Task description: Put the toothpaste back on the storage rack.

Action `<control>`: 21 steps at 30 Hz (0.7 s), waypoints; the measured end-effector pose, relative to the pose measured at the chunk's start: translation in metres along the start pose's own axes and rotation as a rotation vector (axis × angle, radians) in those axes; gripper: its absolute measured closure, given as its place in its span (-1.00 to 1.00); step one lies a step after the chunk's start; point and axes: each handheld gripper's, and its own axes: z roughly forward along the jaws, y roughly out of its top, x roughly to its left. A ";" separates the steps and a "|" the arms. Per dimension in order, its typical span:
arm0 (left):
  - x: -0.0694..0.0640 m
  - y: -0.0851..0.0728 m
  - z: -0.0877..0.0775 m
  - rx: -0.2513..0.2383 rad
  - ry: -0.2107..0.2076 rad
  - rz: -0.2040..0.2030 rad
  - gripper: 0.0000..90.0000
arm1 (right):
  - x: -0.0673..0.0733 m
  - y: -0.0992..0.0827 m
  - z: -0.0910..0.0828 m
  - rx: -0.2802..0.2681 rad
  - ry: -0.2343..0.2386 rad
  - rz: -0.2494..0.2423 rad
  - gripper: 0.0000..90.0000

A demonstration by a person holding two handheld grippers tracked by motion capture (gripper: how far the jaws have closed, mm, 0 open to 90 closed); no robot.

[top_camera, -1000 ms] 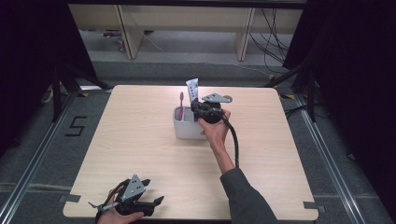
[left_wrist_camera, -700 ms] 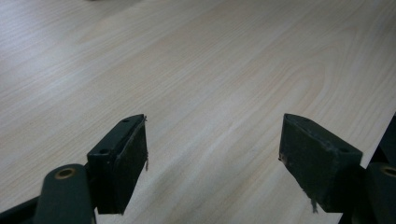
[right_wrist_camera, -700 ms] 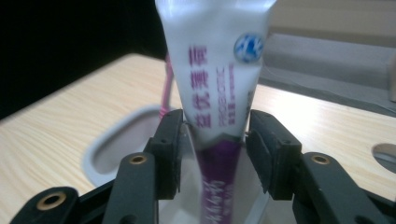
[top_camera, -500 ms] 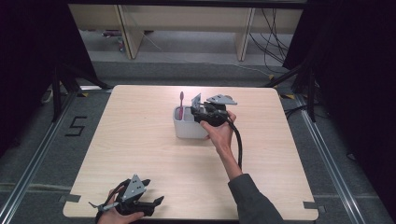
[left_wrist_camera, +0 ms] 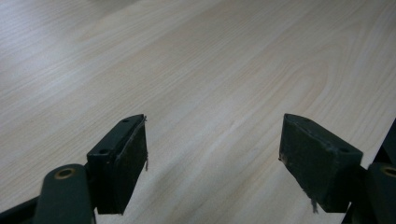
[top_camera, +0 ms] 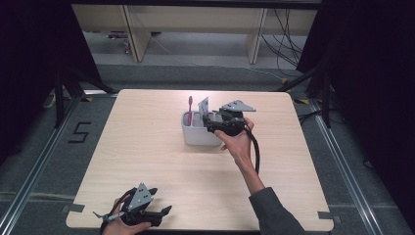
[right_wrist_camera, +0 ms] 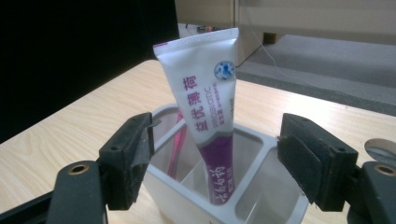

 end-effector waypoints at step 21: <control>0.002 0.000 -0.001 0.005 0.007 0.001 -0.50 | -0.012 -0.010 -0.033 0.025 0.006 0.000 -0.42</control>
